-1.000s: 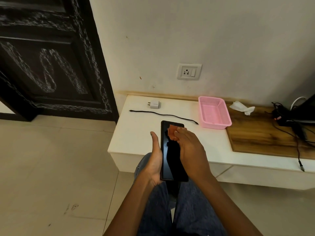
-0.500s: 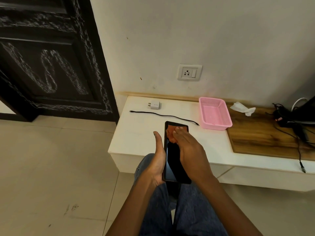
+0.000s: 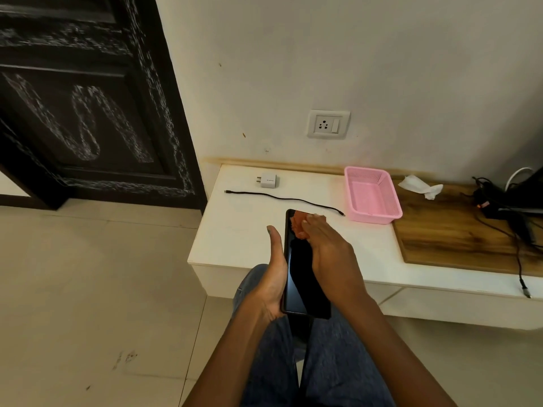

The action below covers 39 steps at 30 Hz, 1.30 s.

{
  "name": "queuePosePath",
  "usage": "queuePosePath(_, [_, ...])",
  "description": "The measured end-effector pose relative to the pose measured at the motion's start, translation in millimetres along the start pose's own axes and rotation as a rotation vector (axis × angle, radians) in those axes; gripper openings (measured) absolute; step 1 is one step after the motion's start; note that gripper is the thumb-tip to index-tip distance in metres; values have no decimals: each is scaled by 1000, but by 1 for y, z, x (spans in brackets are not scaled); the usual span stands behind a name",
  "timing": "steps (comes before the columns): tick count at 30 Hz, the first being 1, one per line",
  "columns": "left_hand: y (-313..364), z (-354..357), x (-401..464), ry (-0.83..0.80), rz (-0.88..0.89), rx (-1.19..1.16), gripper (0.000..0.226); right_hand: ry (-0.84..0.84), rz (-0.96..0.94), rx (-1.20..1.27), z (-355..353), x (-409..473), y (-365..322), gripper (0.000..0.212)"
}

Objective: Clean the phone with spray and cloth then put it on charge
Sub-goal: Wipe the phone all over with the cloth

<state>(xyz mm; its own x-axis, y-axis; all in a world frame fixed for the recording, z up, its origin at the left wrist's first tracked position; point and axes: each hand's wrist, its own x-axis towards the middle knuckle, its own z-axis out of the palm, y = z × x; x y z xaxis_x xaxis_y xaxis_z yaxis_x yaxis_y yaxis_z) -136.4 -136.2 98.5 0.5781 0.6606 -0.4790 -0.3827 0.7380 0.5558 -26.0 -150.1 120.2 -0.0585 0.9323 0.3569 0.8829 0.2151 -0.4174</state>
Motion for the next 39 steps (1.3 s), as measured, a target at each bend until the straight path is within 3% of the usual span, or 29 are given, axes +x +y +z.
queuePosePath(5, [0, -4, 1, -24, -8, -9, 95, 41, -63, -115, -5, -9, 7, 46])
queuePosePath(12, [0, 2, -1, -65, -55, 43, 101, 129, 43, -132, -11, 2, 14, 38])
queuePosePath(22, [0, -4, -3, -34, -31, -52, 97, 54, -91, -63, -3, -16, 9, 47])
queuePosePath(28, [-1, 4, -1, -60, -48, 50, 102, 92, -2, 43, -15, 4, 13, 26])
queuePosePath(32, [-1, 6, -1, -12, -39, 101, 101, 77, -9, 66, -8, 10, -2, 28])
queuePosePath(39, [1, -7, -5, 0, 1, -64, 98, -31, -111, 12, 1, -16, -9, 41])
